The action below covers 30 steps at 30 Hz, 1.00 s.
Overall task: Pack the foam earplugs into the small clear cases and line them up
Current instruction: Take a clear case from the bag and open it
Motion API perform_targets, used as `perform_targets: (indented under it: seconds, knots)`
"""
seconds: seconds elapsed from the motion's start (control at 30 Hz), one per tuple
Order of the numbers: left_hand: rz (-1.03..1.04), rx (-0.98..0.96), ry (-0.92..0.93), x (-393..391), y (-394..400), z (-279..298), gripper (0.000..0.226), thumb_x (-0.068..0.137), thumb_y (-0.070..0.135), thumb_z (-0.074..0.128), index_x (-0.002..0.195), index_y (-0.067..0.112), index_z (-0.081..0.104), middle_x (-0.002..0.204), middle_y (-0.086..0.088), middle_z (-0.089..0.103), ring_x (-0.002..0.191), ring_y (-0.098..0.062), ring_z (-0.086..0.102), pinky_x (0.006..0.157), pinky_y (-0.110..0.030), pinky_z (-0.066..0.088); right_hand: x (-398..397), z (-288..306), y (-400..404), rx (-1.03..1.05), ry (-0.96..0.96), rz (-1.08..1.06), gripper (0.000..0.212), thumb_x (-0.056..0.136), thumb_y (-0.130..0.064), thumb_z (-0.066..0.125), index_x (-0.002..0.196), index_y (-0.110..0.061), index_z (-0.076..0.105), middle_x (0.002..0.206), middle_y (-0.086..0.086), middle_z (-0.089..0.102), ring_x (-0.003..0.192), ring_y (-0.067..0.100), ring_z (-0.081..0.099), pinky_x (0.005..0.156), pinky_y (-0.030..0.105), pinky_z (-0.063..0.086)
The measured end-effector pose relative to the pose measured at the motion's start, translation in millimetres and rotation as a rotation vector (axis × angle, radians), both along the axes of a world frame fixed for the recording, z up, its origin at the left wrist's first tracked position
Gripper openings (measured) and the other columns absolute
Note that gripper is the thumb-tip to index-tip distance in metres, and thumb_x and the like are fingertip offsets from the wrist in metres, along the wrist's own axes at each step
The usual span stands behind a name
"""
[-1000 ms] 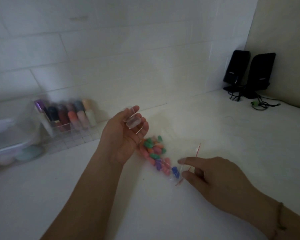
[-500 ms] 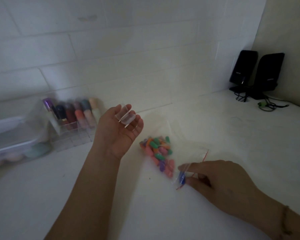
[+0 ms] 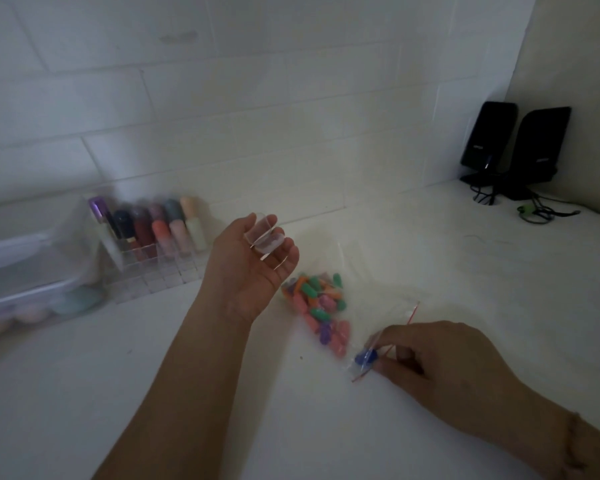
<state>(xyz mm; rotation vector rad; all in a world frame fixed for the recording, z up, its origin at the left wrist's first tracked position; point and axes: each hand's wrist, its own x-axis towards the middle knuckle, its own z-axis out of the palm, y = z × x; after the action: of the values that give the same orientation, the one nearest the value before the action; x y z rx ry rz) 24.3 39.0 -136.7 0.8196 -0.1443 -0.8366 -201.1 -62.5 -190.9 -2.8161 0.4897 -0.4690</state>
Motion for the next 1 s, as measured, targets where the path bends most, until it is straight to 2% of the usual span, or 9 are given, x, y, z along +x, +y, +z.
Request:
perform_targets:
  seconds: [0.13,0.2,0.3,0.4,0.53,0.63,0.83,0.9,1.0]
  knots:
    - [-0.098,0.056,-0.118,-21,-8,1,0.022,0.091,0.027,0.052,0.101,0.009,0.06,0.078,-0.007,0.057,0.065,-0.02,0.056,0.063,-0.03,0.052,-9,15,-4,0.099,0.017,0.034,0.03,0.076,-0.07,0.049,0.091,-0.045,0.058,0.073,-0.023,0.057,0.065,-0.001,0.052,0.057,0.013,0.031]
    - [-0.18,0.051,-0.175,-37,-13,0,0.026,0.084,0.027,0.057,0.103,0.009,0.059,0.077,-0.006,0.057,0.062,-0.019,0.056,0.058,-0.029,0.051,-18,26,-6,0.142,-0.019,0.118,0.026,0.073,-0.066,0.053,0.086,-0.045,0.06,0.069,-0.02,0.058,0.059,0.002,0.053,0.054,0.015,0.034]
    - [-0.291,0.047,-0.268,-55,-18,-5,0.024,0.092,0.025,0.055,0.106,0.007,0.062,0.084,-0.009,0.059,0.064,-0.022,0.059,0.056,-0.029,0.054,-18,43,0,0.311,-0.316,0.157,0.014,0.077,-0.05,0.061,0.082,-0.037,0.066,0.053,-0.008,0.052,0.041,0.003,0.041,0.044,0.016,0.035]
    - [-0.381,0.021,-0.329,-64,-17,-7,0.037,0.089,0.031,0.056,0.113,0.005,0.062,0.096,-0.012,0.057,0.073,-0.023,0.064,0.064,-0.034,0.057,-5,52,7,0.215,-0.544,0.019,0.016,0.081,-0.047,0.058,0.083,-0.033,0.065,0.05,-0.011,0.049,0.038,0.005,0.042,0.043,0.01,0.032]
    - [-0.433,-0.015,-0.312,-73,-14,-6,0.044,0.088,0.034,0.054,0.117,0.001,0.06,0.105,-0.017,0.054,0.075,-0.022,0.065,0.063,-0.032,0.057,11,52,12,0.068,-0.505,-0.159,0.028,0.081,-0.059,0.049,0.083,-0.035,0.065,0.045,-0.018,0.043,0.037,0.002,0.044,0.045,0.014,0.03]
    - [-0.449,-0.017,-0.297,-78,-14,-8,0.042,0.091,0.033,0.052,0.116,0.0,0.059,0.097,-0.015,0.054,0.065,-0.015,0.061,0.062,-0.028,0.056,18,45,12,-0.01,-0.427,-0.2,0.037,0.081,-0.065,0.043,0.08,-0.036,0.066,0.042,-0.02,0.041,0.038,-0.007,0.041,0.046,0.014,0.03]
    - [-0.473,0.024,-0.282,-82,-16,-10,0.036,0.094,0.031,0.05,0.111,0.001,0.062,0.098,-0.013,0.057,0.067,-0.015,0.058,0.064,-0.026,0.055,20,37,11,-0.043,-0.397,-0.212,0.032,0.081,-0.064,0.047,0.082,-0.038,0.066,0.038,-0.02,0.024,0.038,-0.009,0.032,0.044,0.014,0.027]
    - [-0.469,0.021,-0.25,-79,-15,-10,0.04,0.092,0.032,0.052,0.112,-0.001,0.061,0.101,-0.016,0.056,0.066,-0.018,0.059,0.059,-0.024,0.053,18,38,12,-0.065,-0.391,-0.178,0.033,0.082,-0.065,0.044,0.087,-0.04,0.066,0.039,-0.02,0.027,0.037,-0.011,0.031,0.044,0.012,0.024]
    - [-0.408,0.035,-0.261,-67,-15,-8,0.038,0.095,0.034,0.049,0.109,0.001,0.062,0.099,-0.016,0.057,0.067,-0.022,0.063,0.058,-0.028,0.056,7,40,8,-0.01,-0.487,-0.137,0.03,0.083,-0.062,0.049,0.097,-0.04,0.063,0.045,-0.015,0.043,0.038,-0.001,0.043,0.043,0.013,0.032]
